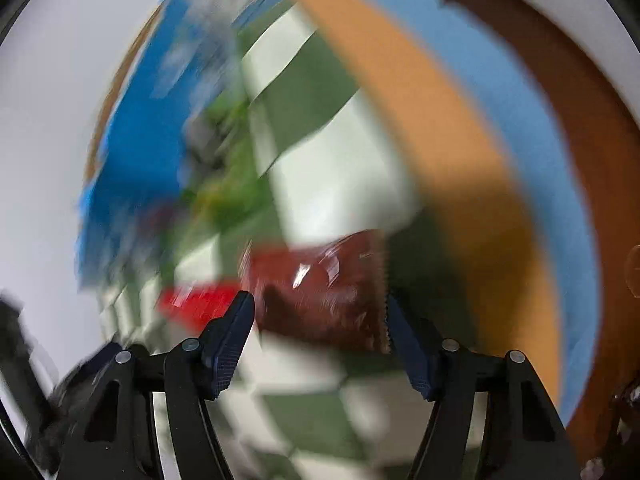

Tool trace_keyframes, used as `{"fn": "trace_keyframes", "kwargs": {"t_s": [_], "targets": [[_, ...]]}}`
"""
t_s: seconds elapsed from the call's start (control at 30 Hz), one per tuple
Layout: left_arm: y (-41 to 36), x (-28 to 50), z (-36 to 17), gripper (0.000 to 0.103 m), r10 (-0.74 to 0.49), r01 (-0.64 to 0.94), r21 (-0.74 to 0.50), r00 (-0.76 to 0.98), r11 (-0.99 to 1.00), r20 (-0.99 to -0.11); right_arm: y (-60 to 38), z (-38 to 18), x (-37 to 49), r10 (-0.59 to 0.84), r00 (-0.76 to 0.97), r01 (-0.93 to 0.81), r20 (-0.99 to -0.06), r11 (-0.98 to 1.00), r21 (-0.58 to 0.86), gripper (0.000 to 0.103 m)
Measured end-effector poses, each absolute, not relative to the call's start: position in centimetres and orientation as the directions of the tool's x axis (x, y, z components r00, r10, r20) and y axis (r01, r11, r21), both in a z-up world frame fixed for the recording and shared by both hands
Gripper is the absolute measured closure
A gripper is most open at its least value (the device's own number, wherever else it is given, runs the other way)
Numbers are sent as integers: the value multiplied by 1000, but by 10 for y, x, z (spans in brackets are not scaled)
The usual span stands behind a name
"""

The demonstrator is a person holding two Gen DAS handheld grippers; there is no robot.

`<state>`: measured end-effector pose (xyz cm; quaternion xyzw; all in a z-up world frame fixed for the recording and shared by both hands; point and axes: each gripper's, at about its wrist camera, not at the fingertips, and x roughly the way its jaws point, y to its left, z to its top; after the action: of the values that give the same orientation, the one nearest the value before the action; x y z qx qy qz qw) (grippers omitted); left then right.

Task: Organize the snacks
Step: 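Grasp the red candy packet with left tool while right tool grasps brown packet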

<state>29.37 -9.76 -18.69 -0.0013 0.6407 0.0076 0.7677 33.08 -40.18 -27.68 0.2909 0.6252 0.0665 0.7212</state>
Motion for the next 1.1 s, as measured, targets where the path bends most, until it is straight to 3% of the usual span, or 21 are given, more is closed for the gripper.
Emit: {"fn": "trace_keyframes", "kwargs": {"t_s": [0.1,0.2,0.27,0.4,0.47,0.63,0.83,0.87,0.9,0.97,1.1], "targets": [[-89,290,-192,14,17,-33,12,164,999,-986,-375,-267,316,534,120,159,-837,822,547,31],[-84,288,-197,14,24,-49,17,153,999,-988,-359,-241,324,376,166,-31,-912,926,376,9],[-84,286,-200,14,27,-54,19,148,998,-989,-352,-234,336,268,203,-101,-942,962,252,9],[-90,283,-198,14,32,-21,29,168,999,-985,-330,-259,364,186,146,-203,-972,967,154,9],[-96,283,-196,14,23,5,24,175,1000,-984,-322,-275,373,158,115,-225,-981,966,129,10],[-115,295,-190,14,-54,41,-48,164,998,-985,-326,-288,363,101,140,-194,-985,978,72,35],[-147,325,-208,14,-147,68,-141,101,988,-984,-370,-287,344,160,154,-25,-975,987,158,38],[-150,330,-212,16,-167,62,-161,98,985,-981,-372,-288,343,161,156,-18,-975,987,160,38],[-152,333,-214,32,-174,57,-169,103,984,-979,-373,-288,341,162,157,-12,-974,987,162,38],[-156,334,-221,54,-158,67,-152,90,986,-983,-374,-290,337,161,160,-2,-974,987,163,38],[-156,319,-225,54,-139,80,-132,88,988,-986,-371,-285,330,157,170,17,-973,987,162,38]]}}
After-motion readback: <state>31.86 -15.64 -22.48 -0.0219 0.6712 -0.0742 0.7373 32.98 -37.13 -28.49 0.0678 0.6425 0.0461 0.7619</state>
